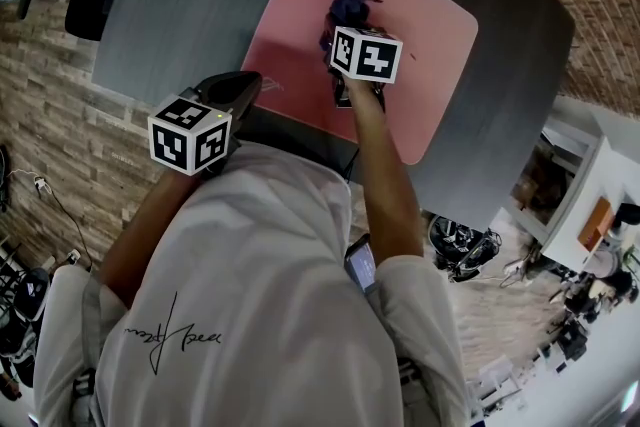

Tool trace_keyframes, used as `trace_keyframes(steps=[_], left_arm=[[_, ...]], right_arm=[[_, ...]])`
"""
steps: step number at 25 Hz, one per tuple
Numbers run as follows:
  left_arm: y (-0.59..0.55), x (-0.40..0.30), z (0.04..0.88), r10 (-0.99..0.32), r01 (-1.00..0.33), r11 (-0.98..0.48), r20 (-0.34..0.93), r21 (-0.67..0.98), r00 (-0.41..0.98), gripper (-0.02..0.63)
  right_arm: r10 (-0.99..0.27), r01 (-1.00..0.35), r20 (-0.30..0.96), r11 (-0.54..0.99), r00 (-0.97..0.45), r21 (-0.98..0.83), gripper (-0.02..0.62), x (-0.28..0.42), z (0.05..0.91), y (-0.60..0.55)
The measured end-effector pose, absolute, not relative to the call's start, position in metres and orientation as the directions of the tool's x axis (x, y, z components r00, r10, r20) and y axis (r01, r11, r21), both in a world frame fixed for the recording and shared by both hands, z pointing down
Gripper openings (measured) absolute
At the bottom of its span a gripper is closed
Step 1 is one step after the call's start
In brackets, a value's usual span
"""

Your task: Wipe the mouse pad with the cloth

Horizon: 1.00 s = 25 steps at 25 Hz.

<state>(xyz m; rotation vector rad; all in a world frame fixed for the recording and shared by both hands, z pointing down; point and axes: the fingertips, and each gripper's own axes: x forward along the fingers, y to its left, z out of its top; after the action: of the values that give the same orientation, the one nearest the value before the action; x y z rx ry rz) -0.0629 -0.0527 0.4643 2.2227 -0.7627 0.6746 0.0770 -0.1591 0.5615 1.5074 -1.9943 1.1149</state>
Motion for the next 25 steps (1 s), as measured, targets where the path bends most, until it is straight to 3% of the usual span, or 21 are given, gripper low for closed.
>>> trace_keyframes(steps=[25], left_arm=[[-0.052,-0.064,0.466,-0.317,-0.675,-0.585,0.639,0.450,0.701,0.012]], right_arm=[[-0.614,-0.935,0.719,0.096,-0.326,-0.341,0.098,0.107,0.561,-0.147]])
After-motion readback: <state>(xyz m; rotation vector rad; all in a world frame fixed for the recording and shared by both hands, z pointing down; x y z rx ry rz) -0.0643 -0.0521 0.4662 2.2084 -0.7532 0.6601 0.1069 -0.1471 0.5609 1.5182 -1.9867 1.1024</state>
